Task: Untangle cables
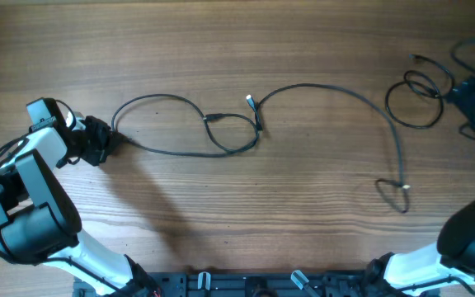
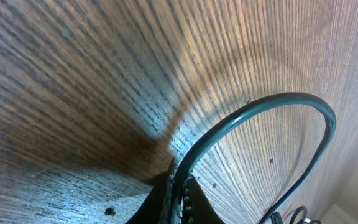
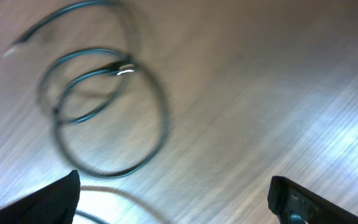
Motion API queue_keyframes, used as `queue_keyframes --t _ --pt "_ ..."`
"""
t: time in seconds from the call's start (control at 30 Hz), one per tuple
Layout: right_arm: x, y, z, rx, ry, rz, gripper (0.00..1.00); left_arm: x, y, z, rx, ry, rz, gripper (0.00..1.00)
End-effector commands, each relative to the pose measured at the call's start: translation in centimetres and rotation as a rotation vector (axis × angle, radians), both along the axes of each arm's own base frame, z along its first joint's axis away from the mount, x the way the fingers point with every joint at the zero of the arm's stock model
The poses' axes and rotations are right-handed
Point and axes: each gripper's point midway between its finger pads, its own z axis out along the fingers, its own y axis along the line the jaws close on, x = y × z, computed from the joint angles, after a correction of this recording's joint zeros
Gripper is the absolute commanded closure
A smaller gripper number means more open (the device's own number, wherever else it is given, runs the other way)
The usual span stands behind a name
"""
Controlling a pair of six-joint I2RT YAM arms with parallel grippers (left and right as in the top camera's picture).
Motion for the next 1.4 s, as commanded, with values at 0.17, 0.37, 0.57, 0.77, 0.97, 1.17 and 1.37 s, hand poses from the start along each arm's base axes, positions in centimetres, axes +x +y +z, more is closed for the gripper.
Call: queue_keyframes --t 0.17,0.37,0.57,0.77,0.97,1.17,1.37 --pt "6.7 18.7 2.8 0.143 -0.118 0.583 0.0 -0.2 -0.4 -0.3 -0.014 0.01 0.002 0.93" --pt "4.6 32.2 1.4 0.276 -0.096 0.855 0.46 -0.1 -0.7 -0.2 -0.031 0.002 -0.003 0.96" --pt "0.3 39.0 -2.1 0.27 -0.006 1.023 0.48 0.1 -1.3 0.3 -0.069 -0.017 -0.016 0.96" --pt "-1.2 42.0 -6.3 0.232 -0.042 1.046 0.45 1.3 -3.6 0.6 -0.058 -0.056 -0.087 0.96" --pt "-0.3 41.8 -10.0 0.186 -0.064 1.035 0.33 1.8 -5.0 0.7 -0.049 -0.076 -0.133 0.96" --pt "0.0 40.8 -11.4 0.142 -0.033 0.996 0.44 1.8 -5.0 0.7 -0.049 -0.076 -0.133 0.96" --pt "0.3 41.5 -13.4 0.173 -0.018 1.0 0.63 1.8 -5.0 0.7 -0.049 -0.076 -0.133 0.96"
